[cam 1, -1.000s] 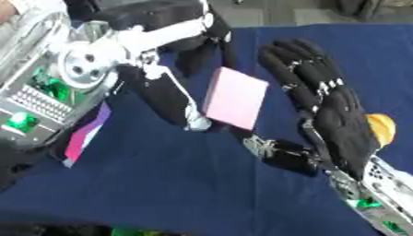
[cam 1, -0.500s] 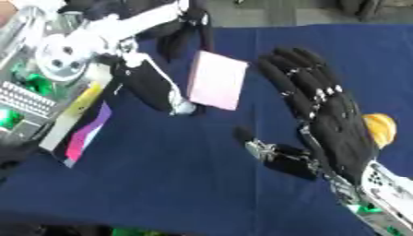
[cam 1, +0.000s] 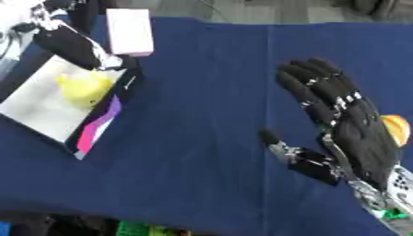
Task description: Pick up the objects with one hand, pass them to the other hand, and then place them into the box on the other side of the table.
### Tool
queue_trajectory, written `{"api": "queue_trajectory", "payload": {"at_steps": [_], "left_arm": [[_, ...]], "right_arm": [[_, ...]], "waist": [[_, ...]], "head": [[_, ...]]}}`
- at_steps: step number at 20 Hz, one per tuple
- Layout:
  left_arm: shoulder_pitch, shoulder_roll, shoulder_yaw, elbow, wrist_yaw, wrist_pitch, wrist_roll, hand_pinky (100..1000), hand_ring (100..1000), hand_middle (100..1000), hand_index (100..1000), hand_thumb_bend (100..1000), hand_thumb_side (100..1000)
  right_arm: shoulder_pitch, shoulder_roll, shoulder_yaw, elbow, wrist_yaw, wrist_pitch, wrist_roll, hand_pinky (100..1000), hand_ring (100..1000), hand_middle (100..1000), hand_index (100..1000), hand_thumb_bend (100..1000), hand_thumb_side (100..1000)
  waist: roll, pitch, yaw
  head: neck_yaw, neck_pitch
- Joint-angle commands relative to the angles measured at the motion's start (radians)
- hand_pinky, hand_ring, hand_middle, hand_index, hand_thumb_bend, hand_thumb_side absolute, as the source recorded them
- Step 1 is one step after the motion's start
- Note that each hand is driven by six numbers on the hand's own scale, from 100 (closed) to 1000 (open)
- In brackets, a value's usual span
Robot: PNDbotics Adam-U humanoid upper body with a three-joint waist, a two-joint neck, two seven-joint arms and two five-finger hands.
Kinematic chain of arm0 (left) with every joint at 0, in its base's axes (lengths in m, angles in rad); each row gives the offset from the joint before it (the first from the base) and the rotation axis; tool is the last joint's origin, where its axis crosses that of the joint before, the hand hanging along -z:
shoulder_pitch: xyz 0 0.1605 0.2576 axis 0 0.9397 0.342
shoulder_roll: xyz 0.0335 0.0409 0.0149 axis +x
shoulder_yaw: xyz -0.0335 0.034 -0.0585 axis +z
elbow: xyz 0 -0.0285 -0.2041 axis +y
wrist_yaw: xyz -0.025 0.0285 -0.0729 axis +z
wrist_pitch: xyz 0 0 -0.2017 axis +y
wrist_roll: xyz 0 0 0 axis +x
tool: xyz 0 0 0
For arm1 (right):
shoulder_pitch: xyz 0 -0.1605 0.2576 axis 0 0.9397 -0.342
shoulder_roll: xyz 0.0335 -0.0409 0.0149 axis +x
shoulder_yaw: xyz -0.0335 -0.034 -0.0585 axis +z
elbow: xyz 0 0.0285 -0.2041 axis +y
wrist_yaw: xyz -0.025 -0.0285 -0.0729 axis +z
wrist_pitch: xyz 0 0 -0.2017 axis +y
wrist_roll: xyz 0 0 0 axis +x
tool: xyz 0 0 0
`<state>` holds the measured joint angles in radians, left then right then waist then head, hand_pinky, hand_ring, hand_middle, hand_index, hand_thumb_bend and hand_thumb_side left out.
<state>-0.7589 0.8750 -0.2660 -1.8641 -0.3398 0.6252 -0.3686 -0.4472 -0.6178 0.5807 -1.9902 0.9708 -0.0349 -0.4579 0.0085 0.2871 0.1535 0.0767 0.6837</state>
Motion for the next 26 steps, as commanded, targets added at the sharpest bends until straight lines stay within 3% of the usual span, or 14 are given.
{"api": "queue_trajectory", "payload": {"at_steps": [1,7,16,24,26], "left_arm": [[0.023,0.086,0.056,0.031,0.03,0.003,0.047,464,347,270,319,576,100],[0.112,0.15,0.111,0.121,0.053,0.01,0.109,469,356,278,327,572,100],[0.127,0.141,0.118,0.284,0.033,0.009,0.126,498,384,311,361,578,100],[0.1,0.112,0.089,0.375,-0.05,-0.069,0.049,641,533,450,498,524,100],[0.094,0.108,0.085,0.397,-0.103,-0.093,0.005,720,622,551,641,540,100]], "right_arm": [[0.0,-0.047,-0.042,-0.01,-0.038,-0.015,-0.021,902,876,865,964,403,117],[0.024,-0.089,-0.136,-0.01,-0.112,0.02,-0.083,898,868,856,958,354,134],[0.034,-0.129,-0.269,-0.01,-0.217,0.082,-0.181,893,859,849,951,360,142],[0.038,-0.133,-0.299,-0.01,-0.232,0.11,-0.205,890,854,848,948,357,139],[0.04,-0.132,-0.303,-0.01,-0.233,0.114,-0.209,889,853,847,948,358,141]], "waist": [[-0.002,-0.011,-0.002],[-0.015,0.0,-0.006],[-0.033,0.005,-0.017],[-0.037,0.012,-0.025],[-0.037,0.012,-0.027]], "head": [[0.043,-0.014],[0.108,-0.039],[0.14,-0.044],[0.133,-0.043],[0.133,-0.041]]}}
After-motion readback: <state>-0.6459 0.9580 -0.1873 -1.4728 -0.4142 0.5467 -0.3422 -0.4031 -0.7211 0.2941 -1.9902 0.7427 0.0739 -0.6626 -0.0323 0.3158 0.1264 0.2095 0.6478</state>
